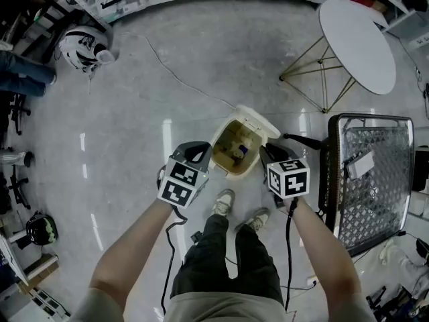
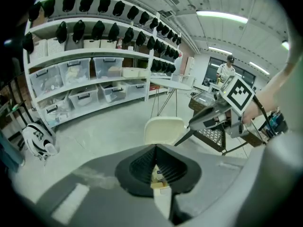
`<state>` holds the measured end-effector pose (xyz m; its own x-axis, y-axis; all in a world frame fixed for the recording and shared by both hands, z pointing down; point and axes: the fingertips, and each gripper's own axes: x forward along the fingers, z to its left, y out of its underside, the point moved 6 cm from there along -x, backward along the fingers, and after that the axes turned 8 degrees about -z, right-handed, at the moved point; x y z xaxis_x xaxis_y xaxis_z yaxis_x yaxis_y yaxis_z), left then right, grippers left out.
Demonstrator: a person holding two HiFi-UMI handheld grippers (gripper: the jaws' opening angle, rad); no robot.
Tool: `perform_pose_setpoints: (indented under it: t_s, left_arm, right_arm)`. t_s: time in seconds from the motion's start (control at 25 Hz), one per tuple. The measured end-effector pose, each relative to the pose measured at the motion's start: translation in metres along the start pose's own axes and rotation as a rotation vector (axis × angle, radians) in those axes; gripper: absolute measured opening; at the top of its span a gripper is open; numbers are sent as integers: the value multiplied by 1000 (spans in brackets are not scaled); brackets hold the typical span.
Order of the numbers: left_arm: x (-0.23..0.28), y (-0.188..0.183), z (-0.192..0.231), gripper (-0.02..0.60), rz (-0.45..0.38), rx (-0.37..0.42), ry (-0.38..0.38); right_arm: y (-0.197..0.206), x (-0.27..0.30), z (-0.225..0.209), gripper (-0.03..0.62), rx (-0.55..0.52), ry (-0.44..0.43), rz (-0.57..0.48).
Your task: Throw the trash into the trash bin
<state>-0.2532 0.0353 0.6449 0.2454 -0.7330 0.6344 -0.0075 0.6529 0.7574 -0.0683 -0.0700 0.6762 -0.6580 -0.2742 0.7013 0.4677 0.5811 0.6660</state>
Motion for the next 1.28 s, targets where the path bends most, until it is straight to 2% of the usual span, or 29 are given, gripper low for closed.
perform_pose_setpoints:
  t_s: [0.28,0.52,0.72,0.96,1.16,1.28]
  left_arm:
    - [-47,-96,-21,2,-121,75,9]
    - [-94,-177,-60,2,-254,159,17]
    - [-131,-244,-94,2,-346,275,45]
    - [-170,-316,-153,2,-522,376,74]
    - [-202,-349,-207,2,-683,475,86]
    - [-220,-358,-239,2,-738,449,120]
  right_arm:
    - [-72,-98,15,67,-23,22,-181]
    - [-121,-198,21,66,-15,60,-358]
    - [-156,-283,29,66,-111,146,-507]
    - [-177,-386,36,64,-152,203,-662]
    - [-175,-468,33,64,-190,290,-773]
    - [-170,-510,32,66,-197,349,-829]
